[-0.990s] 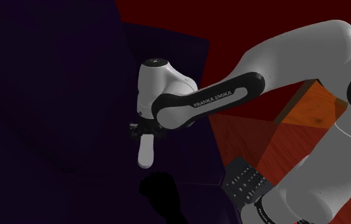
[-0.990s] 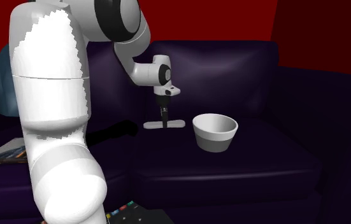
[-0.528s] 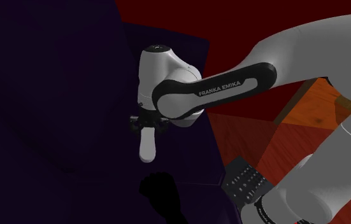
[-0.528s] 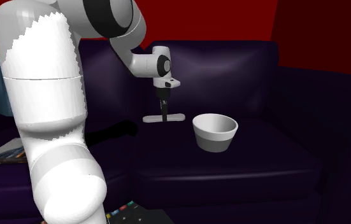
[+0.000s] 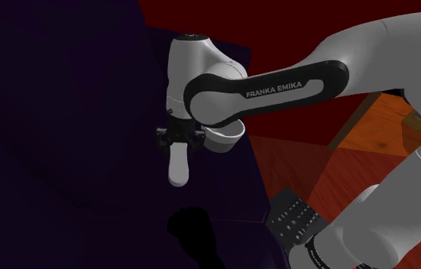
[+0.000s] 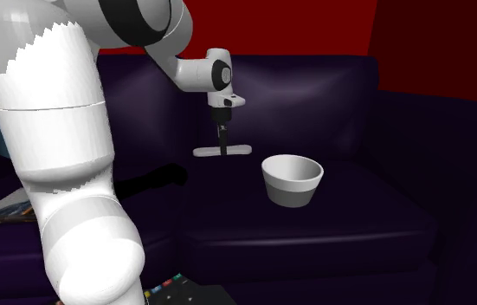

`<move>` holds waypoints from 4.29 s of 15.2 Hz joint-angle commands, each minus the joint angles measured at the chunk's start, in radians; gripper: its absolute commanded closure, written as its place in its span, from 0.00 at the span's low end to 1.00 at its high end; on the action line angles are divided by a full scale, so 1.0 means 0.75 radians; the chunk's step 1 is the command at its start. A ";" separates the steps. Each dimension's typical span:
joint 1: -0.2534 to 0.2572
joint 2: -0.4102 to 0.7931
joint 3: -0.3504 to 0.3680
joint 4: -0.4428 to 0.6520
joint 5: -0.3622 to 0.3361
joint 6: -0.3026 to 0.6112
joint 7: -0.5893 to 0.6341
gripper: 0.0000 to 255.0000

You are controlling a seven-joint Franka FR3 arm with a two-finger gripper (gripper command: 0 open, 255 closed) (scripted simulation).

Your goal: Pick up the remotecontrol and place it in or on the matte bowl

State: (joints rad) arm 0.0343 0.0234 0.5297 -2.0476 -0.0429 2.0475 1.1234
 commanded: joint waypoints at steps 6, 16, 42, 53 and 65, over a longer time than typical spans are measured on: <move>-0.003 -0.044 -0.002 0.085 0.026 -0.122 -0.021 1.00; -0.006 -0.075 -0.006 0.226 0.043 -0.290 -0.037 1.00; -0.308 -0.089 -0.363 0.140 0.027 -0.201 -0.688 1.00; -0.306 -0.048 -0.361 0.006 0.014 -0.029 -0.675 1.00; -0.307 -0.048 -0.360 0.006 0.014 -0.029 -0.675 0.00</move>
State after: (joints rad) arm -0.1957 -0.0129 0.2594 -2.0434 -0.0326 2.0258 0.6172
